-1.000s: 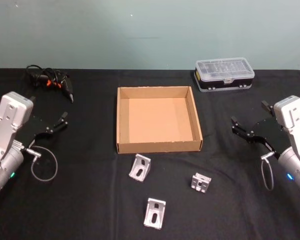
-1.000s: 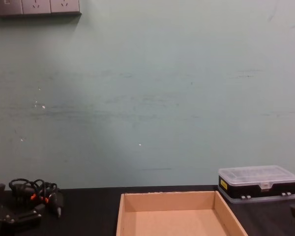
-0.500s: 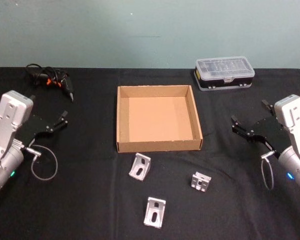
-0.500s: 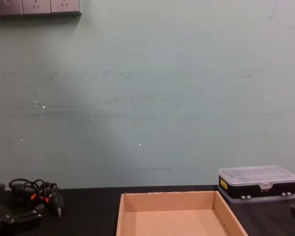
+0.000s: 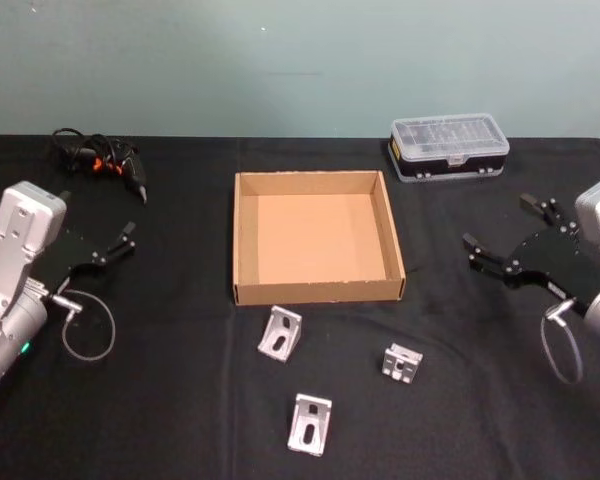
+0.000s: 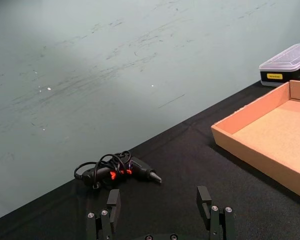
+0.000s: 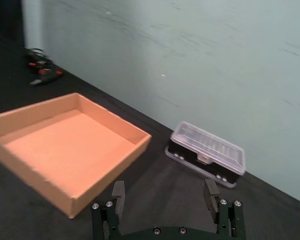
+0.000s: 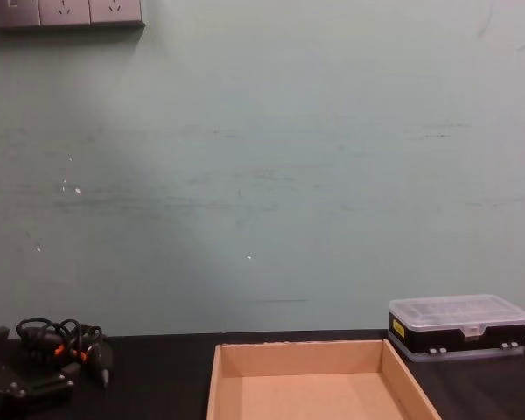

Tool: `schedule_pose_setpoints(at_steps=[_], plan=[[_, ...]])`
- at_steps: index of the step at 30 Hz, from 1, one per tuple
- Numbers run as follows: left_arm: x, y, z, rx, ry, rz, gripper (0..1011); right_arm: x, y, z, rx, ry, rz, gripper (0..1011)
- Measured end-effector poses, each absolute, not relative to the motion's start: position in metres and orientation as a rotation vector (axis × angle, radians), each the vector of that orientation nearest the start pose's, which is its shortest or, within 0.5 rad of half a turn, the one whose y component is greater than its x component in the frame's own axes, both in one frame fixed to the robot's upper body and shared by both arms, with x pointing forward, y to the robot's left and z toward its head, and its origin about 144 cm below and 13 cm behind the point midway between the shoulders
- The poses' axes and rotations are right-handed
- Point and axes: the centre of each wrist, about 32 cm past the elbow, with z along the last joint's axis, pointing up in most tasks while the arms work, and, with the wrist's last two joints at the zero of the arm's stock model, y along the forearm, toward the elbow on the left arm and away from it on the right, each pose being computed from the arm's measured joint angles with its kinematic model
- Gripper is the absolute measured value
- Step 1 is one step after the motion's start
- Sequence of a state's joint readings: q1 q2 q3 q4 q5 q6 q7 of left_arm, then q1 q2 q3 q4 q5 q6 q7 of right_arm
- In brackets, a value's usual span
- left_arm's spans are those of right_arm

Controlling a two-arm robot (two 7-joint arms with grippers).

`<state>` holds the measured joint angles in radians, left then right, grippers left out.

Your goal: Use one hand to pick up the angle iron from the table and place it into the box.

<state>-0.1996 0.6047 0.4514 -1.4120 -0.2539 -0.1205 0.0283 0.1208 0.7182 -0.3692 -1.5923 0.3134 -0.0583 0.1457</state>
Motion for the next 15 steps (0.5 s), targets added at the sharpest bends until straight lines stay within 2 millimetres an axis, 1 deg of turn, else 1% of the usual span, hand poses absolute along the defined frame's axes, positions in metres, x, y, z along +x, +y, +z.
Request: schedule_pose_setpoints(at_steps=[2, 5, 8, 9, 12, 13, 15], plan=[[0.489, 0.31, 1.14, 0.304, -0.285, 1.248, 1000, 0.467, -0.335, 1.194, -0.32, -0.28, -1.04, 1003], [0.489, 0.31, 1.14, 0.304, -0.285, 1.248, 1000, 0.465, -0.34, 1.205, -0.328, -0.272, -0.996, 1003], [0.489, 0.31, 1.14, 0.304, -0.285, 1.248, 1000, 0.461, -0.346, 1.224, -0.343, -0.237, -0.916, 1003], [0.489, 0.31, 1.14, 0.304, -0.285, 1.248, 1000, 0.461, -0.346, 1.224, -0.343, -0.237, -0.916, 1003], [0.489, 0.31, 1.14, 0.304, -0.285, 1.248, 1000, 0.457, -0.349, 1.241, -0.365, -0.197, -0.831, 1003], [0.489, 0.31, 1.14, 0.304, -0.285, 1.248, 1000, 0.457, -0.349, 1.241, -0.365, -0.197, -0.831, 1003], [0.489, 0.31, 1.14, 0.304, -0.285, 1.248, 1000, 0.453, -0.349, 1.251, -0.384, -0.169, -0.767, 1003]])
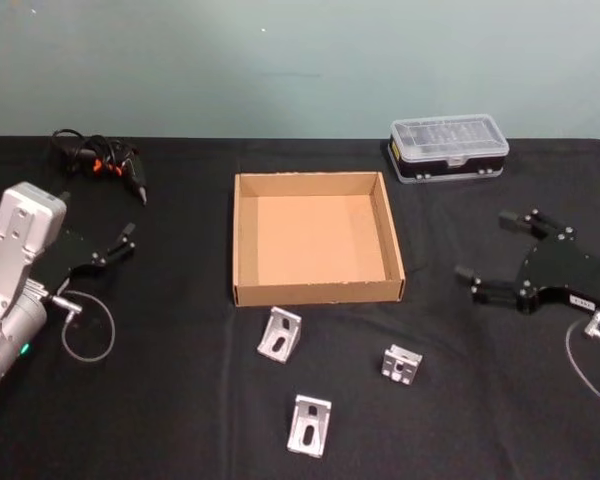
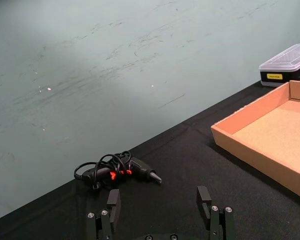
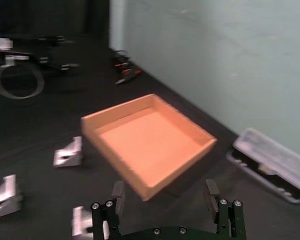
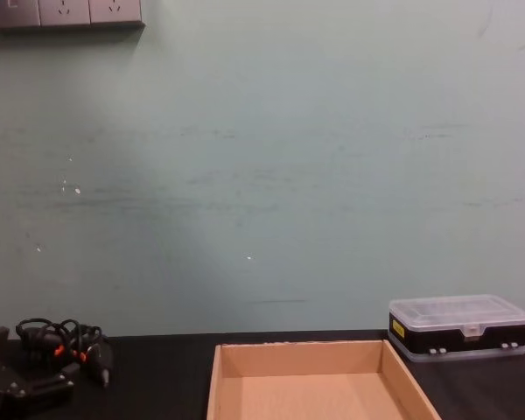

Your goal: Use one hand to pick up the angle iron from the table and place it into the box.

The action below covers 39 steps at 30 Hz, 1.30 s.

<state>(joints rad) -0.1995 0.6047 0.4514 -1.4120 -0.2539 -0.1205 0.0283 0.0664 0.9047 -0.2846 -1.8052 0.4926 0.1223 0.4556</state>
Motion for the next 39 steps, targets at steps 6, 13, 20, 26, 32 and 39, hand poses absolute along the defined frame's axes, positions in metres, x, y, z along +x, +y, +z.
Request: schedule_pose_setpoints(at_steps=[6, 13, 20, 26, 32, 39], plan=[[0.489, 0.31, 1.14, 0.304, -0.285, 1.248, 1000, 0.447, -0.341, 1.261, -0.425, -0.106, -0.642, 1003], [0.489, 0.31, 1.14, 0.304, -0.285, 1.248, 1000, 0.442, -0.331, 1.255, -0.48, -0.077, -0.564, 1003], [0.489, 0.31, 1.14, 0.304, -0.285, 1.248, 1000, 0.443, -0.323, 1.24, -0.522, -0.048, -0.541, 1003], [0.489, 0.31, 1.14, 0.304, -0.285, 1.248, 1000, 0.445, -0.317, 1.231, -0.533, -0.003, -0.544, 1003], [0.489, 0.31, 1.14, 0.305, -0.285, 1.248, 1000, 0.449, -0.312, 1.223, -0.541, 0.041, -0.549, 1003], [0.489, 0.31, 1.14, 0.305, -0.285, 1.248, 1000, 0.454, -0.305, 1.212, -0.567, 0.074, -0.558, 1003]])
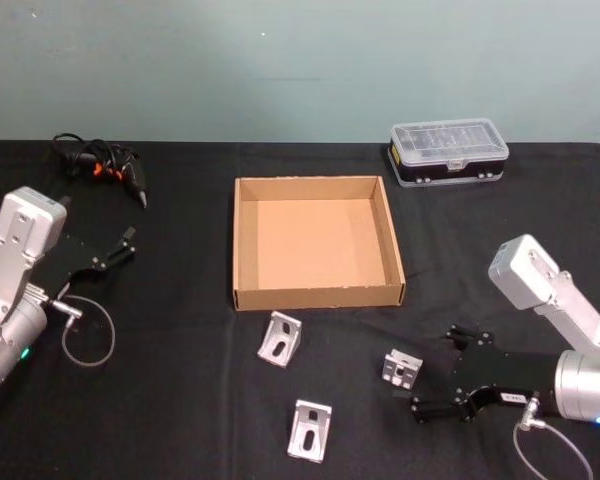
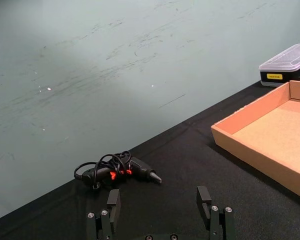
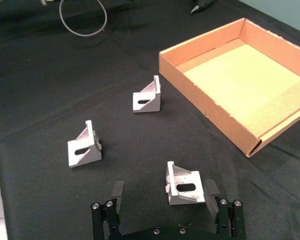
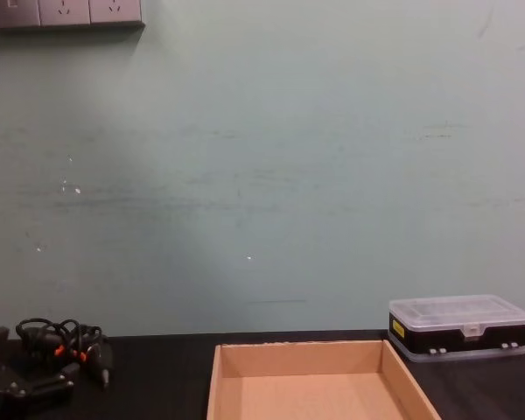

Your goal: Use one hand to pick up the angle iron from the table and place it into the box.

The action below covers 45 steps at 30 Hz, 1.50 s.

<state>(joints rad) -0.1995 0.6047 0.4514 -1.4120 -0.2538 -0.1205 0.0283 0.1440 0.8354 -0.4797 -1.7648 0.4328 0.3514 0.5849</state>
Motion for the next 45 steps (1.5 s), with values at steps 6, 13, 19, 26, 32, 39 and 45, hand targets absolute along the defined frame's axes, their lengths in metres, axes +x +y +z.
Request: schedule_pose_setpoints(at_steps=[6, 13, 19, 26, 32, 39, 45], plan=[[0.489, 0.31, 1.14, 0.304, -0.285, 1.248, 1000, 0.459, -0.299, 1.206, -0.584, 0.074, -0.556, 1003], [0.489, 0.31, 1.14, 0.304, -0.285, 1.248, 1000, 0.463, -0.296, 1.202, -0.596, 0.065, -0.557, 1003], [0.489, 0.31, 1.14, 0.304, -0.285, 1.248, 1000, 0.466, -0.293, 1.2, -0.601, 0.061, -0.561, 1003], [0.489, 0.31, 1.14, 0.305, -0.285, 1.248, 1000, 0.468, -0.292, 1.198, -0.598, 0.062, -0.567, 956], [0.489, 0.31, 1.14, 0.304, -0.285, 1.248, 1000, 0.468, -0.292, 1.197, -0.598, 0.06, -0.575, 816], [0.489, 0.31, 1.14, 0.304, -0.285, 1.248, 1000, 0.468, -0.292, 1.195, -0.595, 0.059, -0.576, 609], [0.489, 0.31, 1.14, 0.304, -0.285, 1.248, 1000, 0.467, -0.293, 1.192, -0.592, 0.06, -0.576, 403]])
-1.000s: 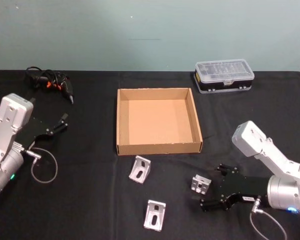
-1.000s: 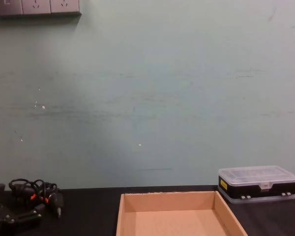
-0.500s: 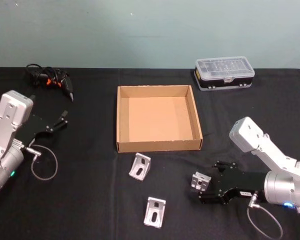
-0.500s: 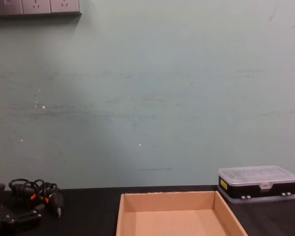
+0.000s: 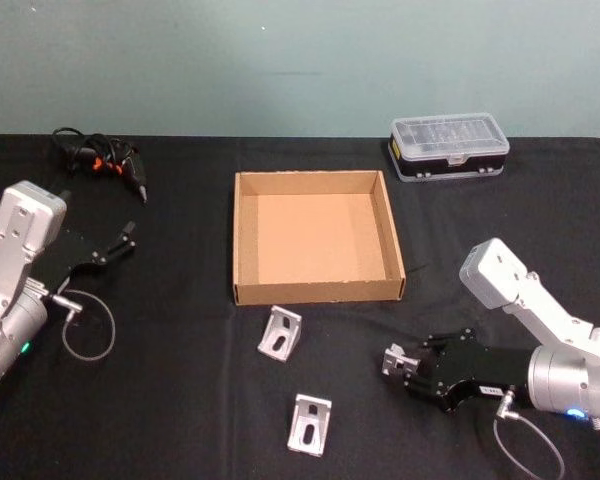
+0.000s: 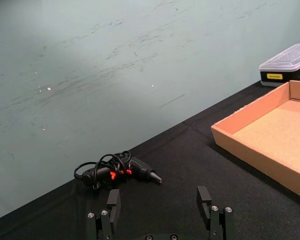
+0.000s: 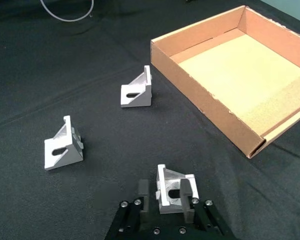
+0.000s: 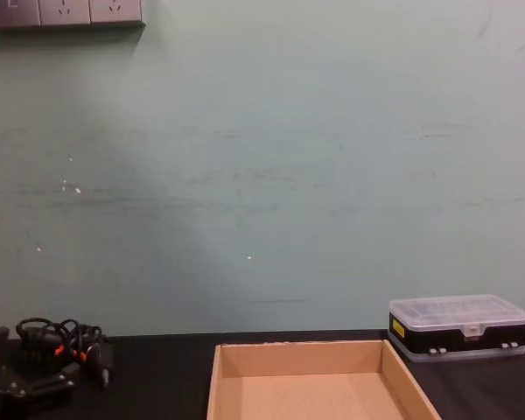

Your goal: Use one hand to pick up the angle iron from the table and place it into the box.

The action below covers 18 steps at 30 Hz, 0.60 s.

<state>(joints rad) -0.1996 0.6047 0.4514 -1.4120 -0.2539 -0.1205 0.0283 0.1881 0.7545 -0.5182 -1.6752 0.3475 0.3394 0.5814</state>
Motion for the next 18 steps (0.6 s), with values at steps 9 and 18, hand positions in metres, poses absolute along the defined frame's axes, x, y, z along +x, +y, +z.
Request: schedule_pose_setpoints(at_steps=[9, 18], plan=[[0.4886, 0.3097, 1.1398, 0.304, -0.285, 1.248, 1000, 0.4676, -0.2932, 1.1905, -0.588, 0.061, -0.573, 116], [0.4886, 0.3097, 1.1398, 0.305, -0.285, 1.248, 1000, 0.4653, -0.2943, 1.1924, -0.579, 0.059, -0.577, 92]])
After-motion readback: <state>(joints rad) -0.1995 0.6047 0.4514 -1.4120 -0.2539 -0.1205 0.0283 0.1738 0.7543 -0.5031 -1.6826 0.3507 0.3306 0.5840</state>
